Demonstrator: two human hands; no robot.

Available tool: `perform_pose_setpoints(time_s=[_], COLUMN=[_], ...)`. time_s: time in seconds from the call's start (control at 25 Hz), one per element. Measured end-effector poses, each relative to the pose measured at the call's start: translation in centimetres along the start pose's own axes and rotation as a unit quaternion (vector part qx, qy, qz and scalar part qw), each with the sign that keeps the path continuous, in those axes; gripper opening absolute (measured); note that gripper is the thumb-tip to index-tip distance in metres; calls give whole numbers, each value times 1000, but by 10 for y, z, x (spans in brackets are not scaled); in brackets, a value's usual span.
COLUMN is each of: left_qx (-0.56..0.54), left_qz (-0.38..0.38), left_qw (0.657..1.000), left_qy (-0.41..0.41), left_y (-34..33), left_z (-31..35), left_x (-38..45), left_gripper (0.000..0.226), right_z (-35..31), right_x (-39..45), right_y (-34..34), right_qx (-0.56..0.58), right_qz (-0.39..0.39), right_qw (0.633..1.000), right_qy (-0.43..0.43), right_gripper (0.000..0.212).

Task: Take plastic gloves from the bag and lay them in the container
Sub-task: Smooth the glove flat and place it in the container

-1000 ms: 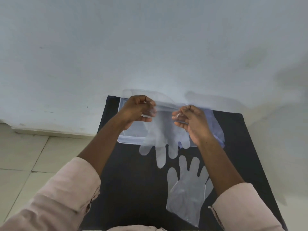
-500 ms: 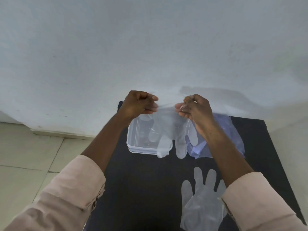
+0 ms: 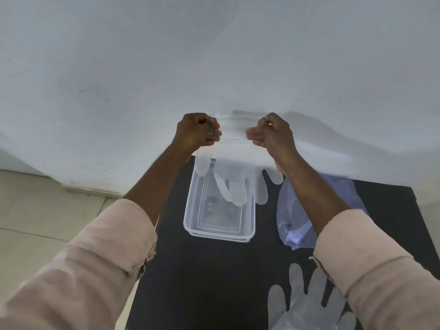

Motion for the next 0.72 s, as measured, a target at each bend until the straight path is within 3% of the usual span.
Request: perform_pose_setpoints(time_s=[0.24,0.56,0.72], left_qx=[43,36,131], left_qz=[44,97,65], left_qw=[996,961,957], left_qy=[-62,-256,-251], left_y=[3,9,10], left_z=[12,24,-45], left_x=[32,3,-34], left_gripper=[17,23,21], right_z=[-12,-24,50], right_x=[32,-14,-41], right_y=[-6,-5,-15], right_qx=[-35,-59,-114], right_qz=[30,149,98], right_qw=[996,941,951], right_qy=[71,297,270], right_gripper=[20,16,13])
Point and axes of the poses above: each hand's wrist, its own x-axis towards the middle knuckle, its own y-axis out of the back of the hand, z = x × y, the point moved 3 cm from there along x, towards the middle knuckle, and after that the axes turned 5 degrees about -y, right-handed, at the moved point
